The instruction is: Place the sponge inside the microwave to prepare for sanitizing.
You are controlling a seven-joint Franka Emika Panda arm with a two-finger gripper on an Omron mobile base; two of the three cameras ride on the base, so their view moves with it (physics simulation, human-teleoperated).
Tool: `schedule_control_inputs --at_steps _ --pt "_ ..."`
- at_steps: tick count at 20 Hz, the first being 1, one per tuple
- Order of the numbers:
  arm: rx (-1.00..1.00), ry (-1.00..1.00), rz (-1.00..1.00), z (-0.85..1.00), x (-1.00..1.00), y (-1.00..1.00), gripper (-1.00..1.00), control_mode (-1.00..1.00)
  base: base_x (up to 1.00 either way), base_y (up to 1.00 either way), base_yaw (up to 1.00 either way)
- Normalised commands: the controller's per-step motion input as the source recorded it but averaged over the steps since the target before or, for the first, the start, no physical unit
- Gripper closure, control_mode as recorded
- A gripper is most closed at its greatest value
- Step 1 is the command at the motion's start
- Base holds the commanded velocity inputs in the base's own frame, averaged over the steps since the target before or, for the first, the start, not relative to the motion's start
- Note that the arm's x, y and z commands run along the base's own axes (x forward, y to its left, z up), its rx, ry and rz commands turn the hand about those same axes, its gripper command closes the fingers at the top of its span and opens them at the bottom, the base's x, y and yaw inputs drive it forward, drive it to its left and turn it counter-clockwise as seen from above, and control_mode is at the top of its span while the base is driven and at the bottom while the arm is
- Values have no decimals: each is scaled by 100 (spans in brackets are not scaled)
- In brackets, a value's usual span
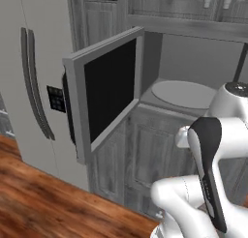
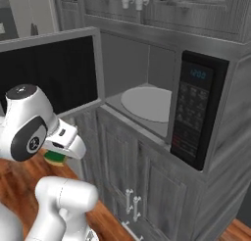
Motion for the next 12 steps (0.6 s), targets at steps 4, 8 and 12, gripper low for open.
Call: schedule_control_inputs --at_steps 4,8,12 --pt "0 0 0 0 0 0 100 100 1 -6 4" --pt "0 0 0 0 0 0 100 100 9 -20 0" --pt "0 0 0 0 0 0 100 100 27 -47 0"
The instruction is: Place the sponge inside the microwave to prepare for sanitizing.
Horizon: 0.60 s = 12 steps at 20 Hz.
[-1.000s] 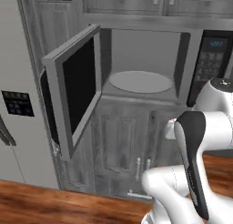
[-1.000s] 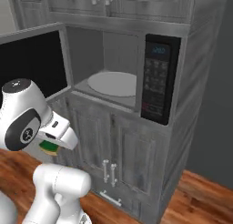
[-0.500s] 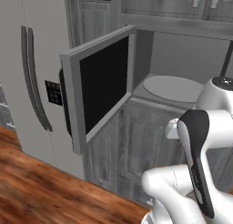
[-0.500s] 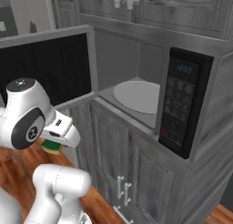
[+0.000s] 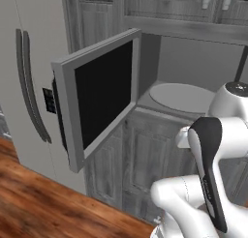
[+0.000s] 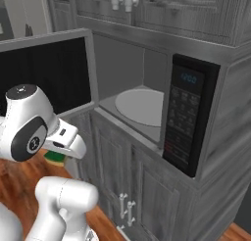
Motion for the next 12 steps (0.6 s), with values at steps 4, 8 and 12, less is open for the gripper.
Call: schedule_control_inputs --at_steps 4,8,12 --pt "0 0 0 0 0 0 100 100 24 -46 0" --pt "0 0 0 0 0 0 100 100 0 0 0" --pt "0 0 0 0 0 0 100 100 0 0 0"
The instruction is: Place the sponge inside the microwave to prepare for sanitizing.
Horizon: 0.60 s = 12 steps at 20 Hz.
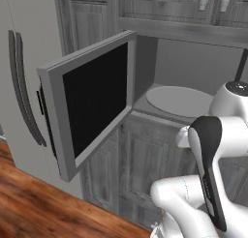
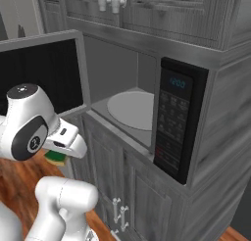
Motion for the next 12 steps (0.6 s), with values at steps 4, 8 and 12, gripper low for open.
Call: schedule_control_inputs --at_steps 4,8,12 --pt "0 0 0 0 0 0 100 -100 0 0 0" --pt "-4 -4 0 24 0 5 100 -100 0 0 0" --pt "-13 -13 -1 45 0 6 100 -100 0 0 0"
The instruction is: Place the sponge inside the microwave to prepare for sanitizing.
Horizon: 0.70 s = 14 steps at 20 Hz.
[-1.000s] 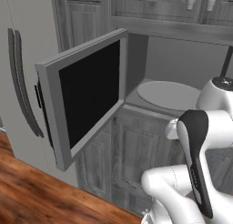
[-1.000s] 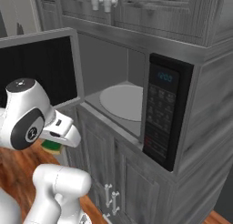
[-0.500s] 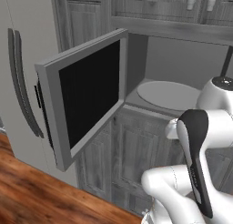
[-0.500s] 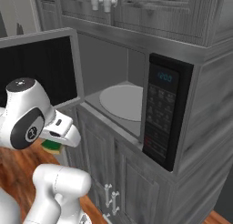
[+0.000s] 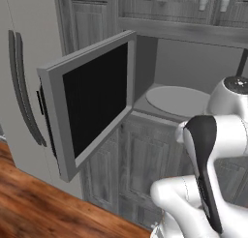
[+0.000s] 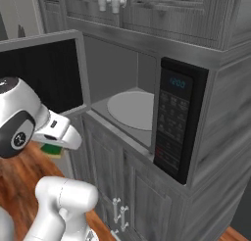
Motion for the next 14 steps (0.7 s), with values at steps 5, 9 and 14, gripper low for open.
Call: schedule_control_inputs --at_steps 5,9,14 --pt "-15 -33 0 35 -1 0 100 -100 0 0 0" --pt "-20 -43 -3 34 48 4 100 -100 0 0 0" --pt "-3 -2 -3 61 69 -21 100 -100 0 0 0"
